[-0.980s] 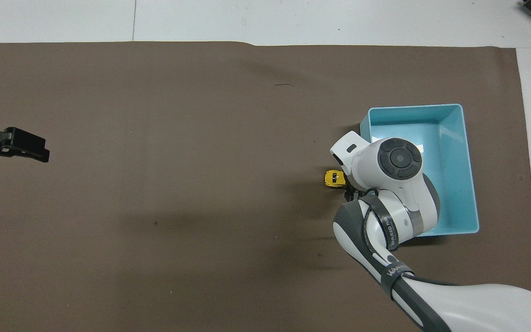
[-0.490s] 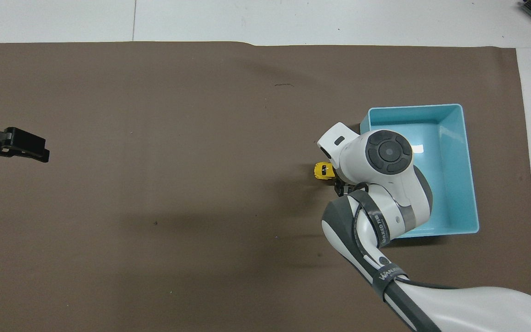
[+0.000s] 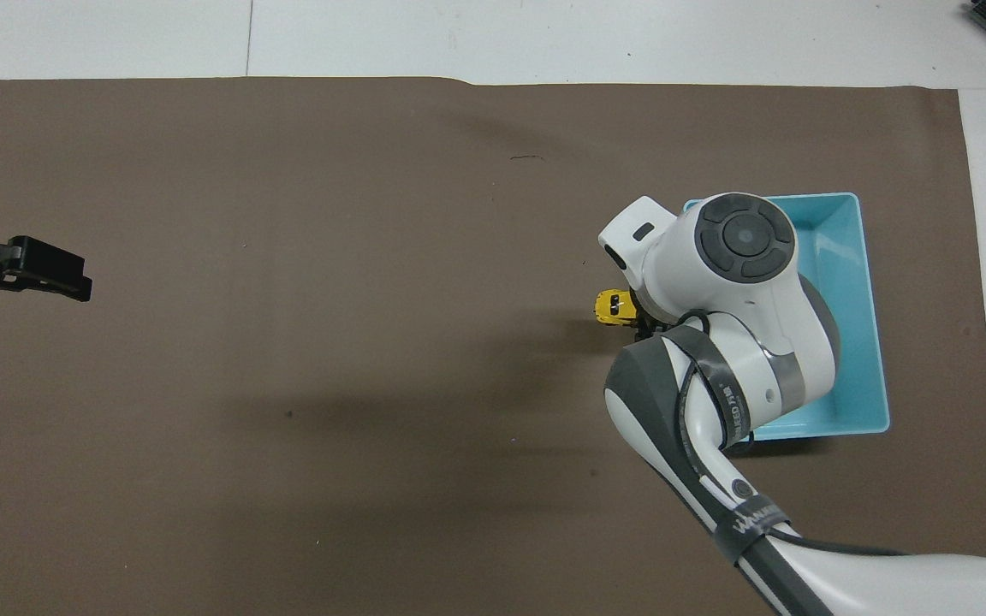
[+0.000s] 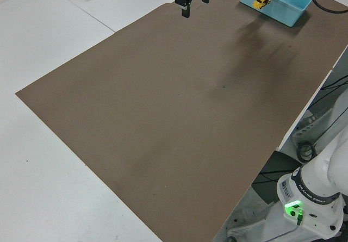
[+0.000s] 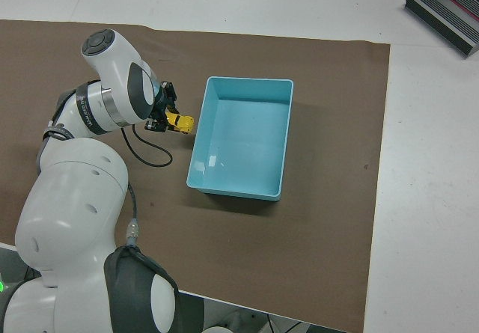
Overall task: Wind up and store yellow beetle car
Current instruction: 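Lift the car with the right gripper and carry it over the bin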
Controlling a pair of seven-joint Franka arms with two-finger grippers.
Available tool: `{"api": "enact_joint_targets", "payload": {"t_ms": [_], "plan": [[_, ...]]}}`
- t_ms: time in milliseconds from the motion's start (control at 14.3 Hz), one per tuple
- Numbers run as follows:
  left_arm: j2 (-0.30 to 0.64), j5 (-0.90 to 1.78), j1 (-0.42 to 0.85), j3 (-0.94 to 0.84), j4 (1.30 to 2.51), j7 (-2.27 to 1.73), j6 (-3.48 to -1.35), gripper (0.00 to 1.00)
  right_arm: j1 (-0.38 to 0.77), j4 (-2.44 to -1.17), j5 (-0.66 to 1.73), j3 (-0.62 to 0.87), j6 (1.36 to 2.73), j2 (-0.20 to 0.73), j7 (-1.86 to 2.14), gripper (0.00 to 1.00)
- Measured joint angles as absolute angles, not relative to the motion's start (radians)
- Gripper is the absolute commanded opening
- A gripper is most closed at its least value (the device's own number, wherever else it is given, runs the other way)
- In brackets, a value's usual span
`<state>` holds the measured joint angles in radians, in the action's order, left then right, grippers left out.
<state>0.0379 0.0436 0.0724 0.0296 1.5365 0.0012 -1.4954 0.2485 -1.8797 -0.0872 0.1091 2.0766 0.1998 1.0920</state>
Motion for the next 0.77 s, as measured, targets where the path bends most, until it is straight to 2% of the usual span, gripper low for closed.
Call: {"api": "enact_joint_targets", "payload": {"t_ms": [420, 770], "plan": [[0.038, 0.044, 0.072, 0.030, 1.536, 0.001, -1.495, 1.00, 0.232, -1.869, -0.087, 0.097, 2.003, 0.144, 1.109, 0.02], [0.038, 0.044, 0.072, 0.030, 1.536, 0.001, -1.495, 1.00, 0.124, -1.869, -0.084, 0.095, 1.951, 0.121, 1.270, 0.03]]}}
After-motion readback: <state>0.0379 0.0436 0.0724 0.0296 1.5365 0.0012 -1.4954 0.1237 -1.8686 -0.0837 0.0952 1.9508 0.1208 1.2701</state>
